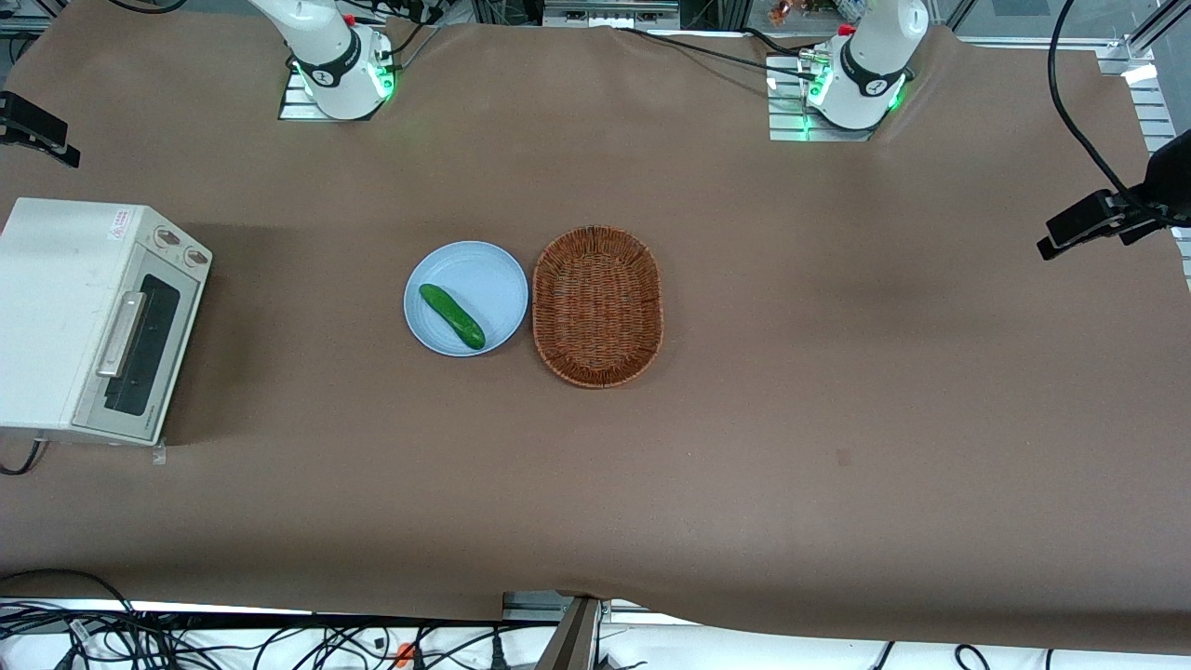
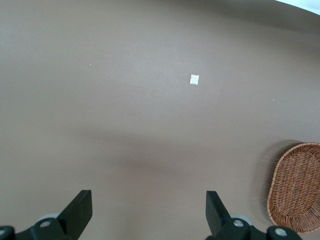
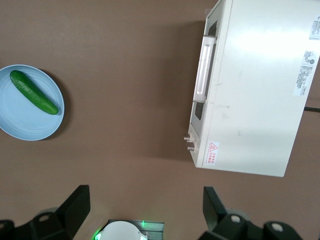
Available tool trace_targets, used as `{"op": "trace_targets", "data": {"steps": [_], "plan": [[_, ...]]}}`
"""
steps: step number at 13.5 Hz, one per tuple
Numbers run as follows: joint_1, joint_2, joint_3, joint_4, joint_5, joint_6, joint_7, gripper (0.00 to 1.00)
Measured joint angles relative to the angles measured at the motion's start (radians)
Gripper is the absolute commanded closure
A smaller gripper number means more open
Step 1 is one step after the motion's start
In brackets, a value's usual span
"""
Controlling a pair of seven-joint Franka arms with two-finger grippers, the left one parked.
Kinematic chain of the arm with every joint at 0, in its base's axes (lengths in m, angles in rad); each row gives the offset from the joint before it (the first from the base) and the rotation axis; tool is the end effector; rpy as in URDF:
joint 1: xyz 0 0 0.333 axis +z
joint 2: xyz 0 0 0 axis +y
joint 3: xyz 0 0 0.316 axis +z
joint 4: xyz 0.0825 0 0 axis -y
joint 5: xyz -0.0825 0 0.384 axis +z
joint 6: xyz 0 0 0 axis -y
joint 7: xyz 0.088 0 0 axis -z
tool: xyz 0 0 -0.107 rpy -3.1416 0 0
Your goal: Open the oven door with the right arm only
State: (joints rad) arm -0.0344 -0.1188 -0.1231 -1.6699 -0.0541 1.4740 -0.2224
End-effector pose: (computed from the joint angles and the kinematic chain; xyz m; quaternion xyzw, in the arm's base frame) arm 0.4987 -0.0895 0.6327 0.9985 0.0316 -0.0420 0.0120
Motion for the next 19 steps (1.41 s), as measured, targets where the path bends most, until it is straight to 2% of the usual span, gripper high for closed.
{"op": "trace_targets", "data": {"steps": [19], "plan": [[0.012,0.019,0.015,0.037,0.001,-0.047,0.021,0.00]]}}
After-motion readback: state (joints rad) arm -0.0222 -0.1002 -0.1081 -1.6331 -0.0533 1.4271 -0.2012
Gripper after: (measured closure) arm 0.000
